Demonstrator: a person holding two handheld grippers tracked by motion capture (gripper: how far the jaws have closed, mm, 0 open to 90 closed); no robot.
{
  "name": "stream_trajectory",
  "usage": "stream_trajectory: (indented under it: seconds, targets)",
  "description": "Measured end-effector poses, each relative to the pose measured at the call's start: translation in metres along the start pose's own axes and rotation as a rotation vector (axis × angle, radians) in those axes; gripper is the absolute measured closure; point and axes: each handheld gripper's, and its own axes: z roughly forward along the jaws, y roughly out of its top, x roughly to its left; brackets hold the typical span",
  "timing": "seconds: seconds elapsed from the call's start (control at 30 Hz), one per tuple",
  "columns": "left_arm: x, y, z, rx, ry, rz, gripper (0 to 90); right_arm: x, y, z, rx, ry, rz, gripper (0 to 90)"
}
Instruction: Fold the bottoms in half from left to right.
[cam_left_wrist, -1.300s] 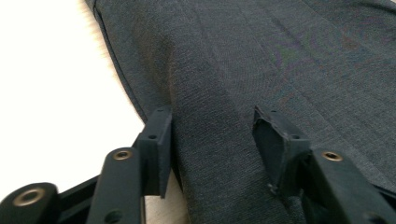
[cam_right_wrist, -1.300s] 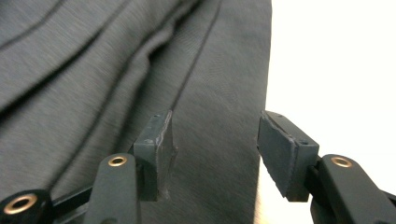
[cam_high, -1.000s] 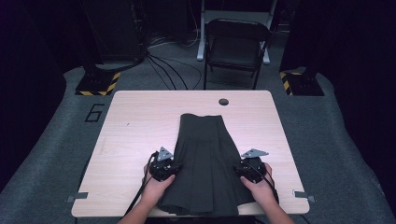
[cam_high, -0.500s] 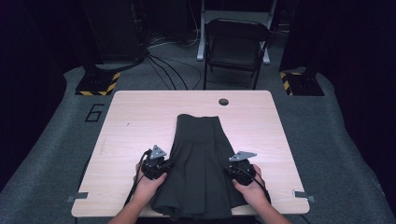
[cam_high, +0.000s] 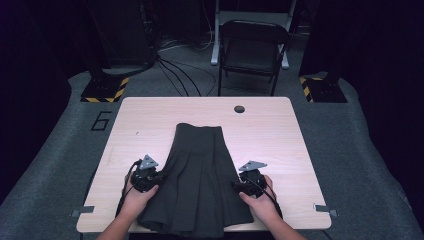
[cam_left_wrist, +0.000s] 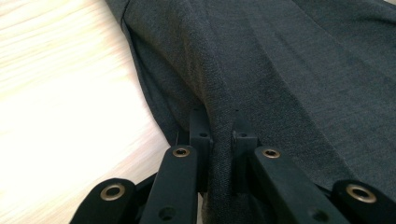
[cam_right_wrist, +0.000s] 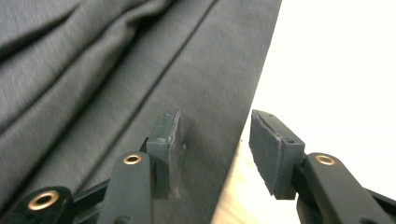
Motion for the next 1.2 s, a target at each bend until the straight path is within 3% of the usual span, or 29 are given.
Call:
stream_trajectory:
  seconds: [0.13,0.17,0.27,0.43,0.57,0.7,0.8,0.93,1.2]
  targets:
    - [0.007,-0.005,-0.003,-0.01,0.004,-0.016,83.4,0.01,-0.002,0.004,0.011,0.049,-0.015,53.6]
    - [0.009,-0.007,-0.005,-0.005,0.0,-0.022,83.4,0.012,-0.002,0.004,0.015,0.051,-0.041,54.8]
    - [0.013,-0.011,-0.007,-0.019,-0.005,-0.041,83.3,0.021,-0.002,0.005,0.009,0.055,-0.072,61.7]
    - [0.017,-0.015,-0.008,-0.03,-0.015,-0.062,83.0,0.031,-0.003,0.003,0.015,0.085,-0.118,83.0]
    - [0.02,-0.017,-0.009,-0.037,-0.004,-0.051,82.9,0.038,-0.003,0.003,0.023,0.098,-0.153,86.0]
    - [0.022,-0.019,-0.011,-0.033,-0.012,-0.066,82.8,0.044,-0.004,0.002,0.026,0.105,-0.179,85.8]
    - [0.021,-0.02,-0.012,-0.038,-0.006,-0.074,81.7,0.044,-0.004,0.002,0.019,0.1,-0.165,80.1]
    - [0.019,-0.02,-0.015,-0.057,0.009,-0.077,72.6,0.037,0.003,-0.004,-0.01,0.084,-0.135,68.4]
    - [0.017,-0.018,-0.03,-0.082,0.034,-0.093,58.5,0.031,0.027,-0.002,-0.052,0.092,-0.102,59.0]
